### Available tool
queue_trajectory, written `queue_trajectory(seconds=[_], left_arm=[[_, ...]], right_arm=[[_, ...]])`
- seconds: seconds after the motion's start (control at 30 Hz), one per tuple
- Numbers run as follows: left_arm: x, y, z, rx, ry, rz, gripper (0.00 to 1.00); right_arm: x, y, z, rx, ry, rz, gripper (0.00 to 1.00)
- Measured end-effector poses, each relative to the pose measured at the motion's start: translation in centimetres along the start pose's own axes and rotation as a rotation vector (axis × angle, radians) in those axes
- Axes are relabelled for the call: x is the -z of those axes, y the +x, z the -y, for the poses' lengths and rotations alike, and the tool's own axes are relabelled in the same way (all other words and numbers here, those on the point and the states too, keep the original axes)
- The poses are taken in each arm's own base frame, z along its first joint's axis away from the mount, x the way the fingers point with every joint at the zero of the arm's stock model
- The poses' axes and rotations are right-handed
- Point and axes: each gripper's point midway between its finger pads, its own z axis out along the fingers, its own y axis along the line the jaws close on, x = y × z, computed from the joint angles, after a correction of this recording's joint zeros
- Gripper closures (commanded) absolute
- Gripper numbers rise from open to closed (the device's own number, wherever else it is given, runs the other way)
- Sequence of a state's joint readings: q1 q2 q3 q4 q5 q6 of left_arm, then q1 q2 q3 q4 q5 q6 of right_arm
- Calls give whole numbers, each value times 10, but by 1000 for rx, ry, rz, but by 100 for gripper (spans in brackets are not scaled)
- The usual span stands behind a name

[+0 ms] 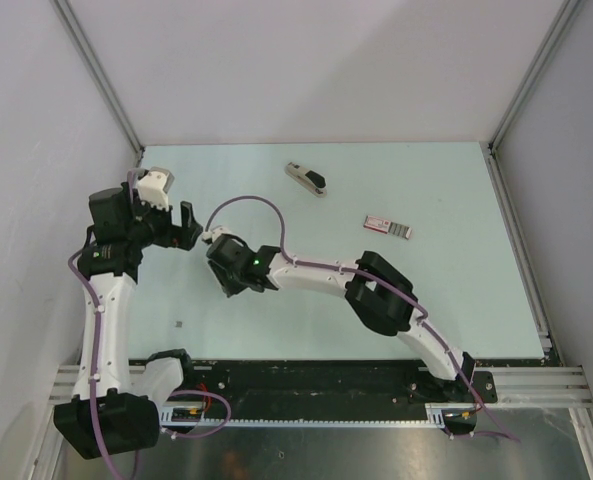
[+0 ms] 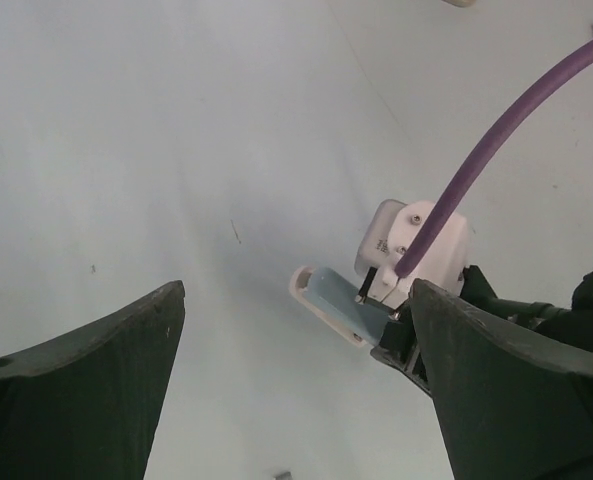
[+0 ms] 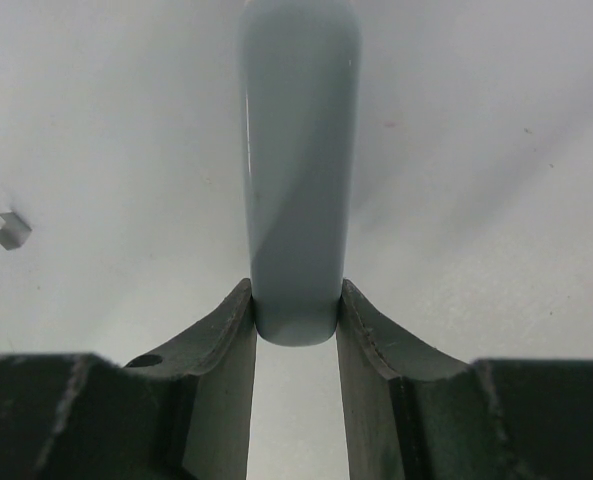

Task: Unload the staples from the stapler

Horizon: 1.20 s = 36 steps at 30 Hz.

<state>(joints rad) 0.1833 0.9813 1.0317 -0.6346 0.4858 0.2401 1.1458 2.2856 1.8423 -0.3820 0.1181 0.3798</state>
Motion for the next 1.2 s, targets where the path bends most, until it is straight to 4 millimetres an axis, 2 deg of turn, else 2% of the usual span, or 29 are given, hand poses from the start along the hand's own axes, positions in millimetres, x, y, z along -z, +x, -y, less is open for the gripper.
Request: queue_trajectory(seconds=[0.2,0.37,0.53,0.63,0.8,0.9,0.97,1.0,1.1,1.13,1.2], left_arm=[[1,2,-5,30,-31,-11,1],[1,3,-6,44,-44,-13,1],[1,5,-9,48,-59,-19,1],[1,5,-10,58,-62,-19,1],[0,7,-12,79,-61,-25,1],[-1,7,-11,87,-56,-27,1],[-1,7,-11,88,-54,-26,1],[-1,7,-11,89,-54,-26,1],[-1,7,-10,98,-54,-27,1],[-1,7,-11,99,-54,-28,1],[-2,8,-11,102,-53,-31,1]], right_arm=[[-12,-9,-15,18,31,-5,59],[-15,-11,-20,21,51,-11,46],[-16,-4,-17,18,68,-40,23],[-14,-2,-13,13,83,-54,16],[-11,-11,1,7,107,-42,4],[5,-28,25,8,134,-16,1],[20,-51,46,5,161,26,1],[31,-71,62,0,179,69,1],[58,-124,123,-42,245,188,1],[64,-136,144,-61,271,215,1],[75,-161,203,-104,343,280,1]])
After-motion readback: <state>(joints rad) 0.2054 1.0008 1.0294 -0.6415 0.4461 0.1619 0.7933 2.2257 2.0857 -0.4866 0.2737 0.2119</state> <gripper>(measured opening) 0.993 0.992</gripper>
